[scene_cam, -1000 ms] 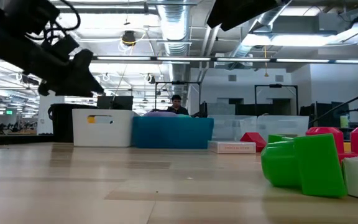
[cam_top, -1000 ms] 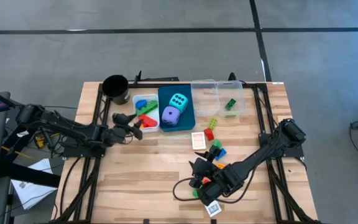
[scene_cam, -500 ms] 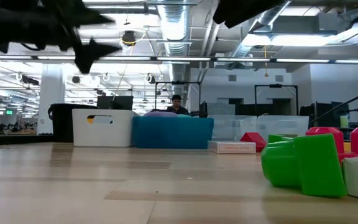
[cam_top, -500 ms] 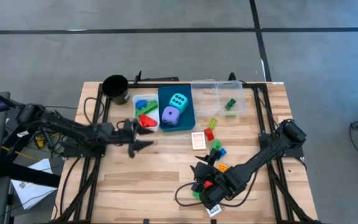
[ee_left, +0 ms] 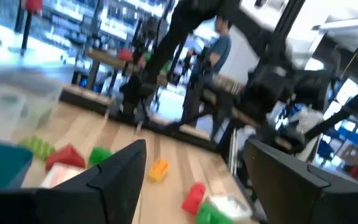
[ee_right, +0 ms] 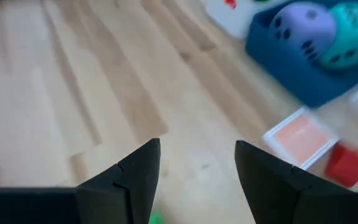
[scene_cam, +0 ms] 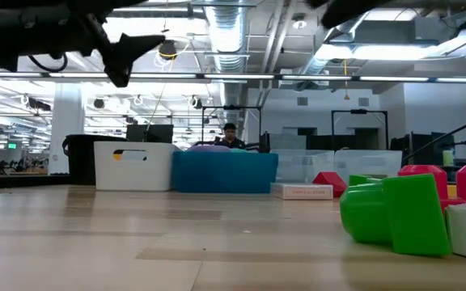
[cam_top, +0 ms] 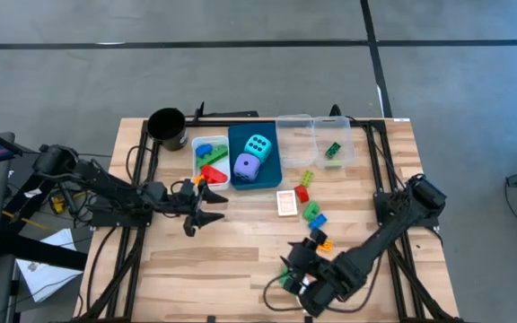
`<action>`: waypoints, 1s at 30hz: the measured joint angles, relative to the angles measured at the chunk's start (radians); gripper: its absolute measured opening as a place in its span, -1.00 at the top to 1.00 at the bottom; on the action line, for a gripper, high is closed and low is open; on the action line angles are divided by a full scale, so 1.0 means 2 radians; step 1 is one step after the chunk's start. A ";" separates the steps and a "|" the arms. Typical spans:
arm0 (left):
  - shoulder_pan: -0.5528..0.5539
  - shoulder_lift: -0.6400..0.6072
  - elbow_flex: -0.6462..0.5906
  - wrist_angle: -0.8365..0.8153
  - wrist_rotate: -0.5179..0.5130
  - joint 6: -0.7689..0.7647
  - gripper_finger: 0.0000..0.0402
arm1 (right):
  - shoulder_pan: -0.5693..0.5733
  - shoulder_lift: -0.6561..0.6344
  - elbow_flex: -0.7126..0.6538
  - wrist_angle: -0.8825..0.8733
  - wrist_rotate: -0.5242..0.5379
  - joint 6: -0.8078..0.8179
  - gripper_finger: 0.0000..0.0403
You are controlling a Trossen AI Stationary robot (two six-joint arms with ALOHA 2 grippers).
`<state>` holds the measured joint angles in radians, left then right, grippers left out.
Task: Pick & Place Toys
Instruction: Put the small yellow game piece into the right transparent bin
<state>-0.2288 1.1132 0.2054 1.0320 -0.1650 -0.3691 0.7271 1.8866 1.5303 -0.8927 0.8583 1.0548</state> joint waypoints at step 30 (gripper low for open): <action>0.004 0.001 0.126 -0.038 0.008 0.251 -0.26 | 0.061 0.000 -0.172 -0.057 -0.144 0.258 0.00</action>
<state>-0.2203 1.1156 0.4564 0.9565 -0.1486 0.1320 0.8489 1.8870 1.1861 -1.0069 0.5694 1.5711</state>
